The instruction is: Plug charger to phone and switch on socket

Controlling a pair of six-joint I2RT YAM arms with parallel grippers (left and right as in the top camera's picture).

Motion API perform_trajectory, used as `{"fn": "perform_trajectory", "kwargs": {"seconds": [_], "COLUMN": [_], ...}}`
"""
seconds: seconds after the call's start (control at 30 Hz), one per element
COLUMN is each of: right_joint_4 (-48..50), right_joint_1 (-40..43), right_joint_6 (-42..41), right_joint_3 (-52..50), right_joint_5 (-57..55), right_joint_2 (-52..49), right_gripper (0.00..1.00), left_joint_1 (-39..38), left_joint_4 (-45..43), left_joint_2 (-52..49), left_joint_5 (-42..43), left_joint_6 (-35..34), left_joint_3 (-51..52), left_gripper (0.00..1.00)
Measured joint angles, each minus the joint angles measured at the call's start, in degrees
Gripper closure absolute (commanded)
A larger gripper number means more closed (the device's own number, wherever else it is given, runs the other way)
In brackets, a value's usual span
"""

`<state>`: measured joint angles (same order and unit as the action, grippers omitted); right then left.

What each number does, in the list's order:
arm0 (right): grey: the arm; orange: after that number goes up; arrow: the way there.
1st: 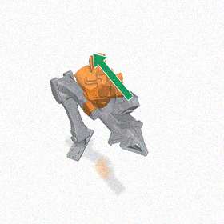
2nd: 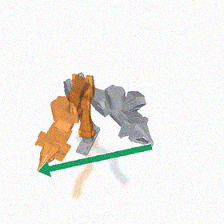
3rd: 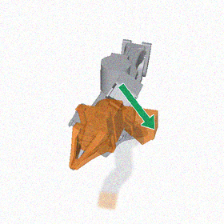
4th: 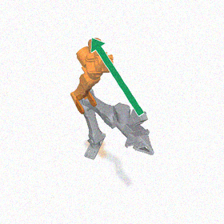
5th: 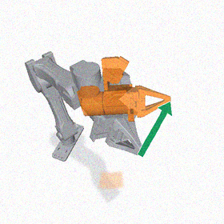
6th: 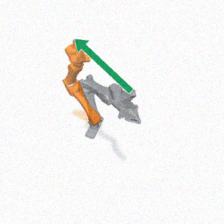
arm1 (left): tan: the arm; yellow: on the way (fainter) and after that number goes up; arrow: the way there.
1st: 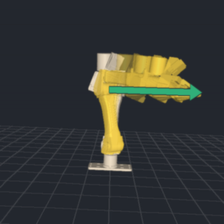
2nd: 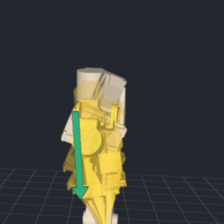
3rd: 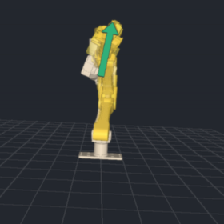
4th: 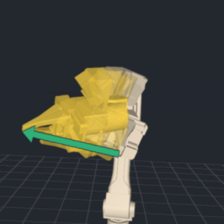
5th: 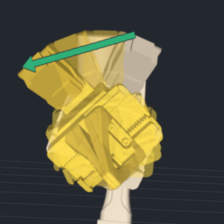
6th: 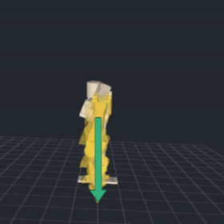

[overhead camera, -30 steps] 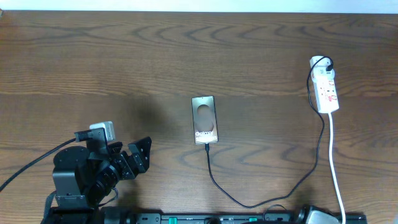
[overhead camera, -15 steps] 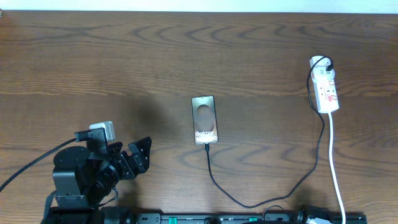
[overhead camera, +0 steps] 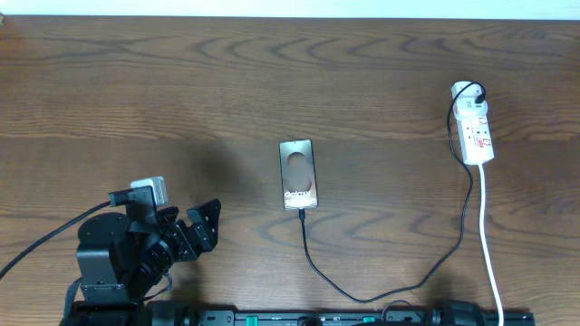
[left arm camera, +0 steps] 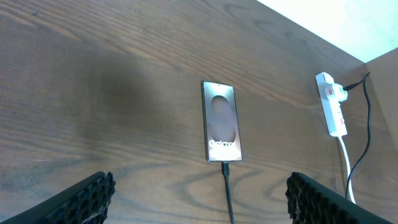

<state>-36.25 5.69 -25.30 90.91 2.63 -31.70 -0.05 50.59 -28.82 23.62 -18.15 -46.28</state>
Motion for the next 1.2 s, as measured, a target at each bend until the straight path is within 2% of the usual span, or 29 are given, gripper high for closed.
{"fn": "perform_trajectory", "kwargs": {"seconds": [0.27, 0.53, 0.9, 1.2], "right_joint_4": [3.34, 4.98, 5.95, 6.12], "right_joint_1": [-0.09, -5.33, -7.28, -7.1], "right_joint_6": [2.56, 9.29, 16.33, 17.53], "right_joint_3": [-4.13, -4.15, -4.28, -4.92], "right_joint_5": [-0.02, -1.07, -8.7, -15.54], "right_joint_2": [7.26, 12.76, 23.76, 29.88], "right_gripper": [0.96, 0.9, 0.86, 0.83], "left_joint_1": [0.0, 0.0, 0.0, 0.0], "left_joint_4": [0.02, 0.0, 0.0, 0.0], "left_joint_2": [0.0, 0.0, 0.0, 0.0], "left_joint_5": [0.0, 0.0, 0.0, 0.0], "left_joint_6": [0.02, 0.0, 0.0, 0.0], "left_joint_3": [0.0, 0.0, 0.0, 0.0], "left_gripper": [0.1, 0.1, 0.1, 0.1]}}
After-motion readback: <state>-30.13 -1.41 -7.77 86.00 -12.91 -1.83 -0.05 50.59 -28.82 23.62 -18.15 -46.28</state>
